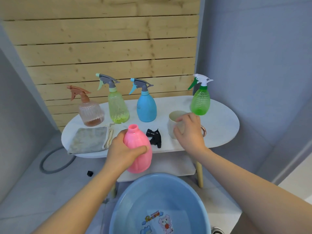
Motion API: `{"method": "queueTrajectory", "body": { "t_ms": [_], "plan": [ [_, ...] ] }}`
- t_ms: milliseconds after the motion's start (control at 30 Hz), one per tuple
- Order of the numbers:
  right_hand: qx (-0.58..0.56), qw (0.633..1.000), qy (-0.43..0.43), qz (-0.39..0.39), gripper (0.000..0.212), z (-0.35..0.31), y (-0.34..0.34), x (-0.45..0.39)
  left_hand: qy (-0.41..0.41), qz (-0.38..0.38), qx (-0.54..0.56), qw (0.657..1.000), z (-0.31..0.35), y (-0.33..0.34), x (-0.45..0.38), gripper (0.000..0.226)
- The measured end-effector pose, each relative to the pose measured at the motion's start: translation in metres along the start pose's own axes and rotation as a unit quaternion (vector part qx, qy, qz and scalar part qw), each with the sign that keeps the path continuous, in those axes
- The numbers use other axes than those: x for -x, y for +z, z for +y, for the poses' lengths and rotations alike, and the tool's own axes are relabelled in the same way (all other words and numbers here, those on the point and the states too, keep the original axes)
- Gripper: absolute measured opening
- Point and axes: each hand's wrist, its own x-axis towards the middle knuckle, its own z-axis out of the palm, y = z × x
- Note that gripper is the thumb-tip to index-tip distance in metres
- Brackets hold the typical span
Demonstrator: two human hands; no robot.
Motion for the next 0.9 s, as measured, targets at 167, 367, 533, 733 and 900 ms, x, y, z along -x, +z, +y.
{"method": "queueTrajectory", "body": {
  "t_ms": [167,367,533,733,900],
  "plan": [
    [-0.030,0.991,0.002,-0.132,0.022,-0.010,0.028,0.009,0.002,0.014,0.014,1.000,-0.009,-0.004,0.000,0.065],
    [0.052,0.958,0.021,-0.281,0.048,-0.015,0.058,0.005,-0.004,0.015,-0.004,1.000,-0.024,-0.011,0.000,0.072],
    [0.103,0.949,0.025,-0.296,0.055,-0.021,0.077,0.001,-0.011,0.002,-0.031,0.999,-0.035,-0.014,-0.002,0.080],
    [0.061,0.959,0.064,-0.269,0.056,-0.028,0.083,0.000,-0.010,-0.007,-0.046,0.999,-0.042,-0.020,-0.003,0.078],
    [0.043,0.962,0.069,-0.261,0.062,-0.029,0.084,-0.001,-0.017,-0.003,-0.024,1.000,-0.044,-0.025,0.002,0.082]
  ]
}}
